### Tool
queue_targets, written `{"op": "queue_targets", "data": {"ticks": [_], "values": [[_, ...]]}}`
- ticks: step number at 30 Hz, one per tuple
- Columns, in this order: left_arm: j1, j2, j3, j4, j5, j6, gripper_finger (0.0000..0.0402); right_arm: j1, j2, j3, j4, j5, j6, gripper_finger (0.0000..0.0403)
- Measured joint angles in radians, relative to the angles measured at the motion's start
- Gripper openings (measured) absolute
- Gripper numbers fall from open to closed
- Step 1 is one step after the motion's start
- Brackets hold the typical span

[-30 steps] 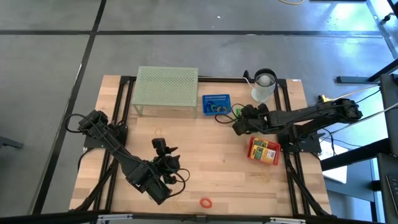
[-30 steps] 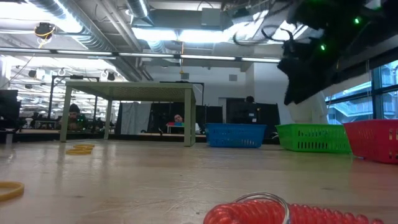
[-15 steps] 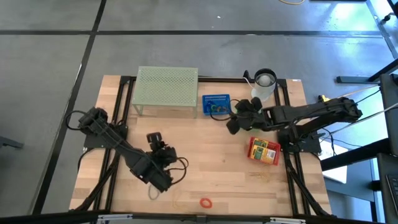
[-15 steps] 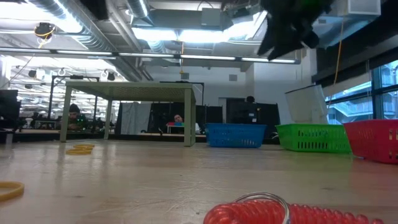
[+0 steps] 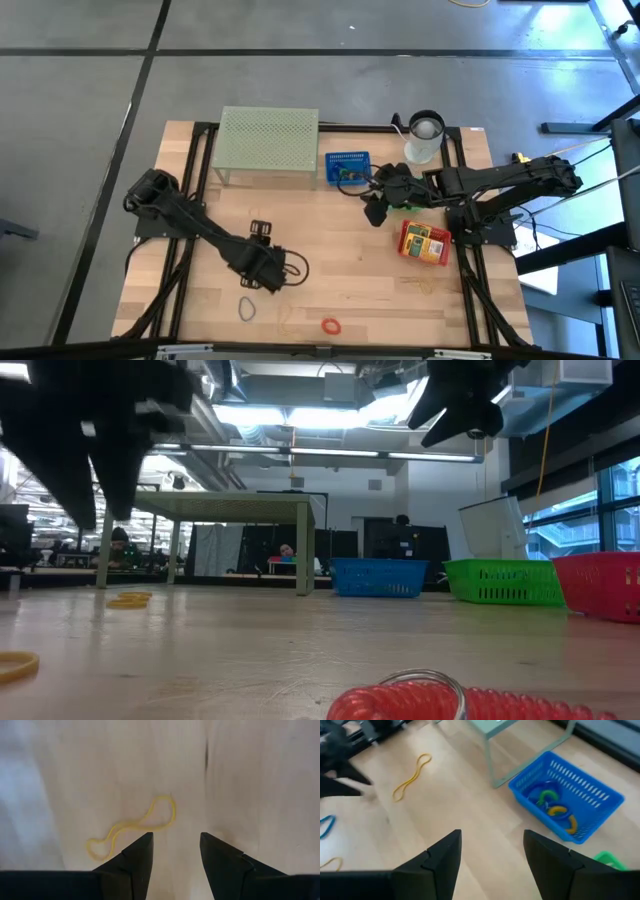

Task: Pick & Place Office Desk Supplies
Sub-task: Put the yellow rubber band into the green bin

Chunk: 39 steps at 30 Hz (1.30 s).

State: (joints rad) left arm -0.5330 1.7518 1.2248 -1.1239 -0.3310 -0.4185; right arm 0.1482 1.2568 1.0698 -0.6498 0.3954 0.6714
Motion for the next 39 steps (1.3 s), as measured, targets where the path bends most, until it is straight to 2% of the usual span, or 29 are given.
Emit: {"op": "queue_targets", "data": {"ticks": [6,11,16,21,31,39], "values": [[0.05,-0.05,-0.176,0.196,-0.001,0.031,0.0145,0.0,0.0,0.0,0.003,-0.049,-0.001,0.0215],[0.084,-0.098,-0.272,0.346,0.111,0.093,0.0119,0.0,0.0,0.0,0.004,-0.048,-0.001,0.0215],[0.118,-0.114,-0.337,0.432,0.109,0.15,0.0105,0.0,0.0,0.0,0.007,-0.048,-0.001,0.0215],[0.178,-0.122,-0.414,0.556,0.205,0.195,0.0106,0.0,0.0,0.0,0.007,-0.04,-0.026,0.0215],[0.293,-0.128,-0.468,0.614,0.355,0.225,0.009,0.0,0.0,0.0,0.007,-0.045,-0.026,0.0215],[0.336,-0.126,-0.473,0.661,0.361,0.169,0.001,0.0,0.0,0.0,0.008,-0.045,-0.026,0.0215]]}}
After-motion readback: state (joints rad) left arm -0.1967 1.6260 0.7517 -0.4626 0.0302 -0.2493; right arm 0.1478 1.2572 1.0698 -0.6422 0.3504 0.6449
